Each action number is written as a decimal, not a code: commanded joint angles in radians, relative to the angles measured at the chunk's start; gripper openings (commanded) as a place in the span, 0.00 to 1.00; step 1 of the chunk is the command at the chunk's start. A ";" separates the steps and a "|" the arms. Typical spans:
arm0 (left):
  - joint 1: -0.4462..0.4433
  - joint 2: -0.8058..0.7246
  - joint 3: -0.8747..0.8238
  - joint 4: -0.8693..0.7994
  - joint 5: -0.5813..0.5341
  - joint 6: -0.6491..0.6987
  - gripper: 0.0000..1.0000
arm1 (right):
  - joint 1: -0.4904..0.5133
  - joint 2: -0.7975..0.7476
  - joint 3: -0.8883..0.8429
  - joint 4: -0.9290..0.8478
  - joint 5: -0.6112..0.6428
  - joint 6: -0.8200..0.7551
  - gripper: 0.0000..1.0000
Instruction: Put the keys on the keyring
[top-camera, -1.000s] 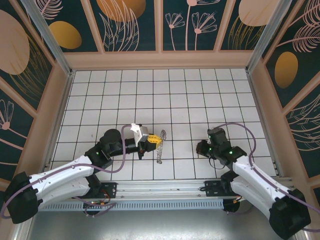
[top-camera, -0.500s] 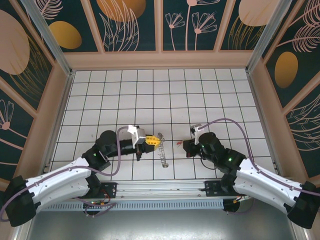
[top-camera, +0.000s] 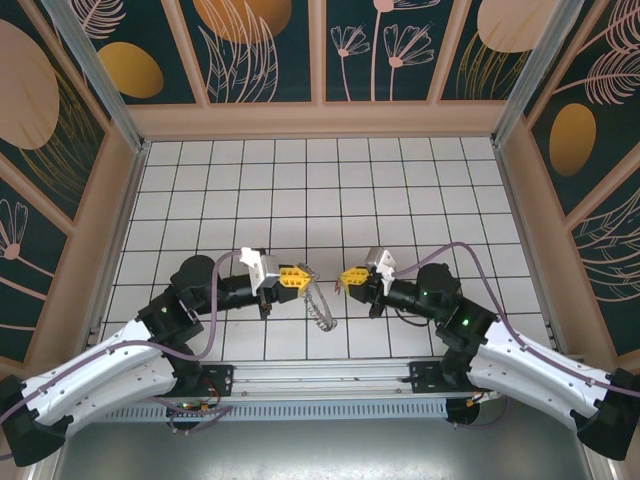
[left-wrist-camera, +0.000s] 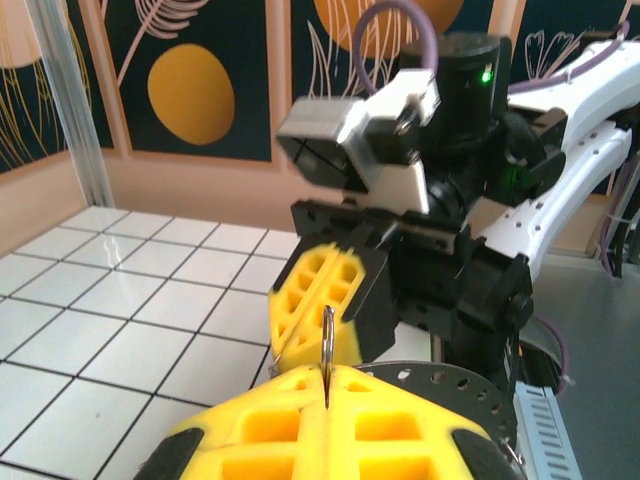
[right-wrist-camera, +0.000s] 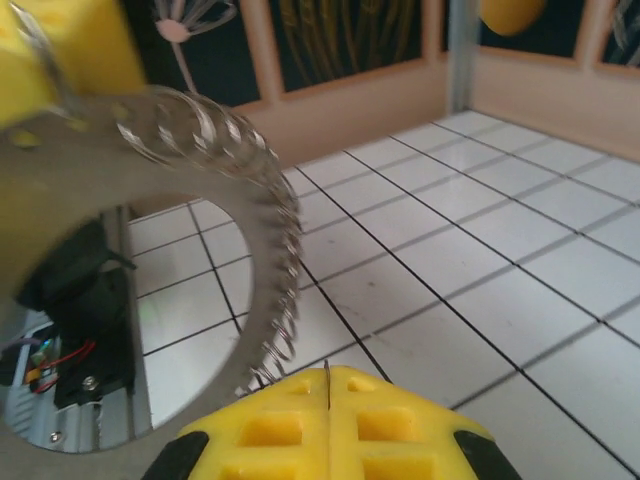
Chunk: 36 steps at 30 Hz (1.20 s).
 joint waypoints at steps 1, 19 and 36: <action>0.003 -0.014 0.070 -0.100 -0.011 0.048 0.00 | 0.007 -0.012 0.065 0.064 -0.134 -0.109 0.00; 0.003 0.059 0.127 -0.190 0.047 0.102 0.00 | 0.007 0.059 0.179 -0.034 -0.240 -0.167 0.00; 0.003 0.066 0.125 -0.185 0.068 0.097 0.00 | 0.008 0.098 0.157 0.057 -0.268 -0.133 0.00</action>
